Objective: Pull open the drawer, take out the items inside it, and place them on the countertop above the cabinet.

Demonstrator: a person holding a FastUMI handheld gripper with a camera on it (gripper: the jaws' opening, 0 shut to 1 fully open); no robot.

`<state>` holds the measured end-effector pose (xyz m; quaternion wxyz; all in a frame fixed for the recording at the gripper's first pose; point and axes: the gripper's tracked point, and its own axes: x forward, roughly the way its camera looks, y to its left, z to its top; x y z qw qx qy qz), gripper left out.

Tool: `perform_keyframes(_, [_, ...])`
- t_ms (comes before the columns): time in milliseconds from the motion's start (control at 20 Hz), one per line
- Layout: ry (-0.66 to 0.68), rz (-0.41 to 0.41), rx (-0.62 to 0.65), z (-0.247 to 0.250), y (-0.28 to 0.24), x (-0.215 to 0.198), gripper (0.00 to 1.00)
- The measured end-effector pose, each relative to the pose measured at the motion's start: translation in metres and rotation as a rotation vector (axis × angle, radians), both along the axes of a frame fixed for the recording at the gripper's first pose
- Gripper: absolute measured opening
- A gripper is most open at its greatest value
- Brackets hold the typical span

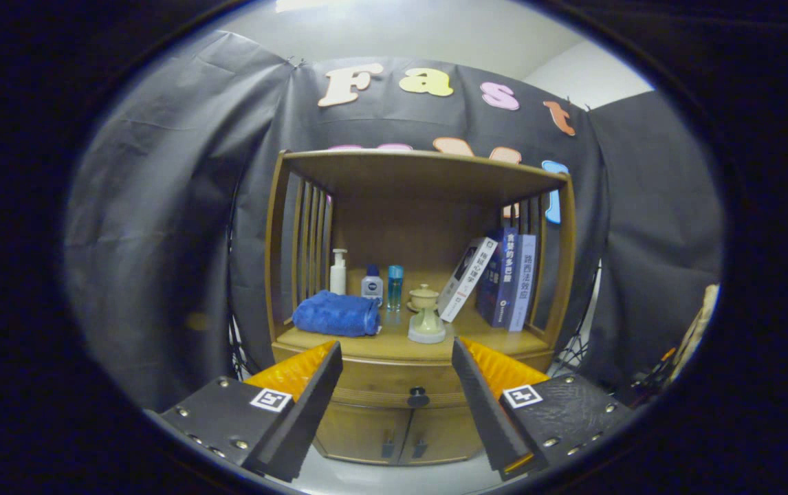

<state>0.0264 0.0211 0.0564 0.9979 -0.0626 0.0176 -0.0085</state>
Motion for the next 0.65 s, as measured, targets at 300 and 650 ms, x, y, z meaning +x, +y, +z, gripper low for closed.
perform_keyframes(300, [0.027,-0.031,-0.018,0.014,-0.03,-0.036,0.96])
perform_keyframes(650, [0.045,0.032,0.02,0.027,-0.028,-0.061,0.96])
